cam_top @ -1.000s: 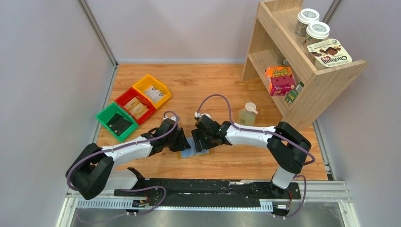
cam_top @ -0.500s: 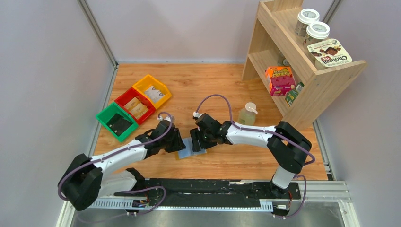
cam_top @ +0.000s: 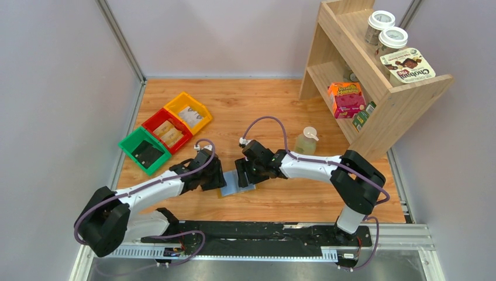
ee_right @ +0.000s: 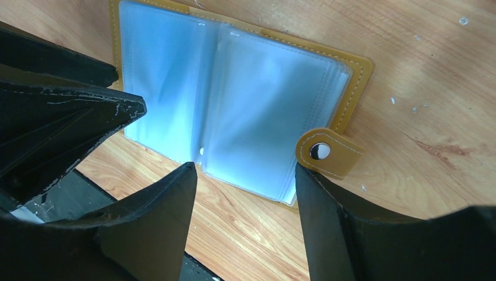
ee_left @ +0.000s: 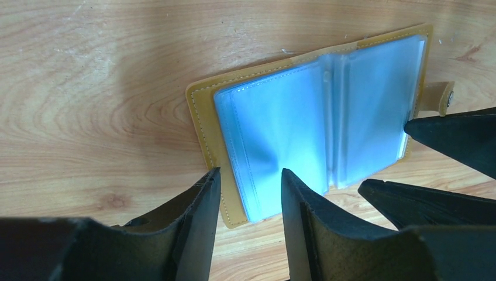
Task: Take the credit cards out of the card holder
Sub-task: Remove the credit card from the card holder.
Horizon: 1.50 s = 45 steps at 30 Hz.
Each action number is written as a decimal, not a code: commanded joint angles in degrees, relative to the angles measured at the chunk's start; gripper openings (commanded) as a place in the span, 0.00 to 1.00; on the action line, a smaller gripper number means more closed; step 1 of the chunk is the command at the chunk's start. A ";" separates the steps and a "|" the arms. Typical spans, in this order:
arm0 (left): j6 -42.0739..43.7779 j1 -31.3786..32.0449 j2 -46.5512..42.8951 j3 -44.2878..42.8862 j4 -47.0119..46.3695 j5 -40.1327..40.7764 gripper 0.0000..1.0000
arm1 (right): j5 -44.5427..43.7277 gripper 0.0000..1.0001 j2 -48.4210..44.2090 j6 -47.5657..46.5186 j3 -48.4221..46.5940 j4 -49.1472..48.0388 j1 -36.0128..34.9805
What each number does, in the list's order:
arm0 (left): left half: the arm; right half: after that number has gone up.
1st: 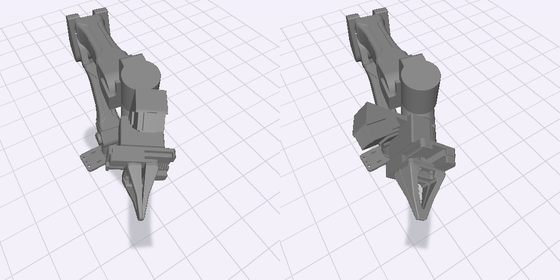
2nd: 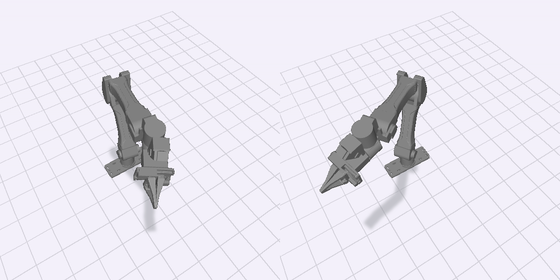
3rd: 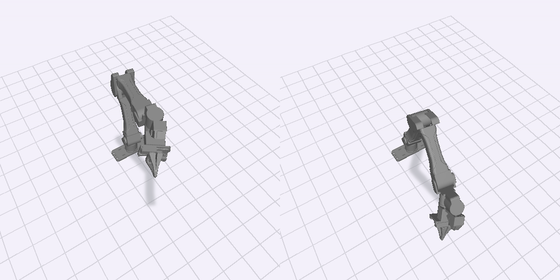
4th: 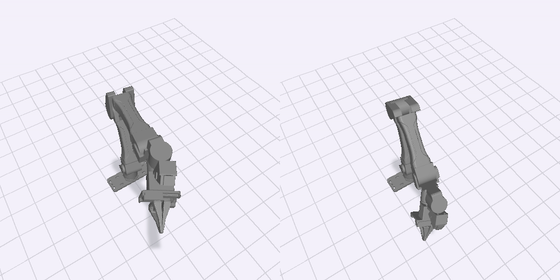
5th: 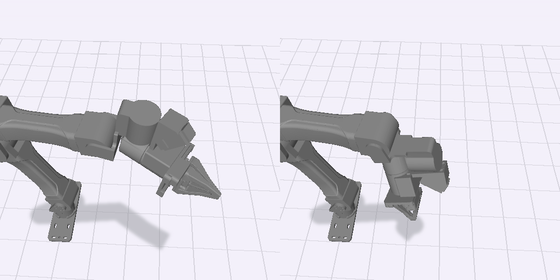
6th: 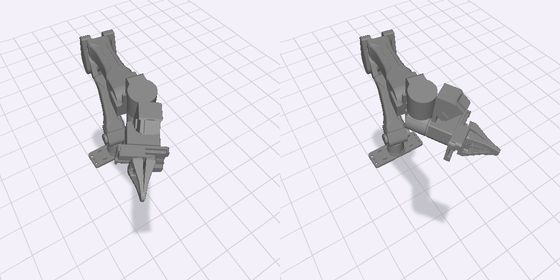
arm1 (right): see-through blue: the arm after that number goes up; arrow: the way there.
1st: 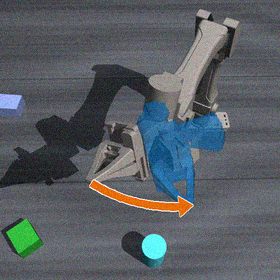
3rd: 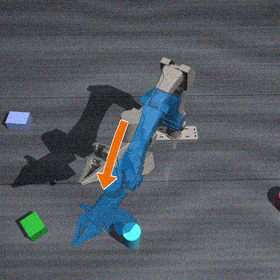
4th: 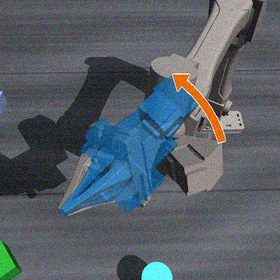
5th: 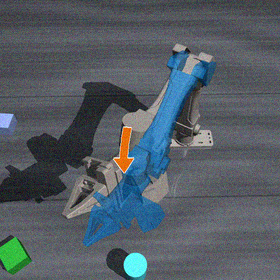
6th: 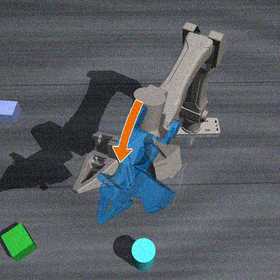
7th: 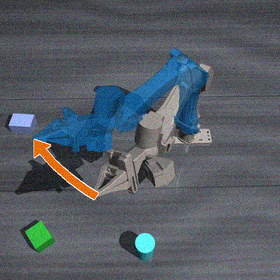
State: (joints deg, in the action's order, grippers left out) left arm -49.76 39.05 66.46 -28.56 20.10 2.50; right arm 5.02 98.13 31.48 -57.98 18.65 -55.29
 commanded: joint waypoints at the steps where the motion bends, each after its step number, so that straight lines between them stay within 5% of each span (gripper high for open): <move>1: 0.89 0.33 1.04 -0.19 -0.32 -0.22 0.48 | -0.10 0.66 -0.92 -0.19 0.14 -1.16 0.44; 6: 0.63 0.33 2.53 0.52 -3.83 -3.46 0.37 | 1.22 0.65 -0.57 -0.55 -0.03 -2.13 0.36; 31: -4.12 0.59 -0.01 4.38 -10.52 -5.23 0.33 | 18.71 0.60 -2.33 -1.86 -2.14 -11.81 0.00; 38: -5.61 0.59 -7.13 6.06 -7.53 -1.10 0.35 | 2.48 0.64 -8.11 -4.33 -0.39 -4.25 0.00; 45: -5.00 0.59 -12.13 4.04 -2.44 0.84 0.51 | -5.01 0.68 -10.24 -4.94 1.02 1.03 0.44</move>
State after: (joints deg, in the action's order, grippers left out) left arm -54.63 39.38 57.45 -22.52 14.48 1.21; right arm 6.28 88.09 27.92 -57.04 16.14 -55.02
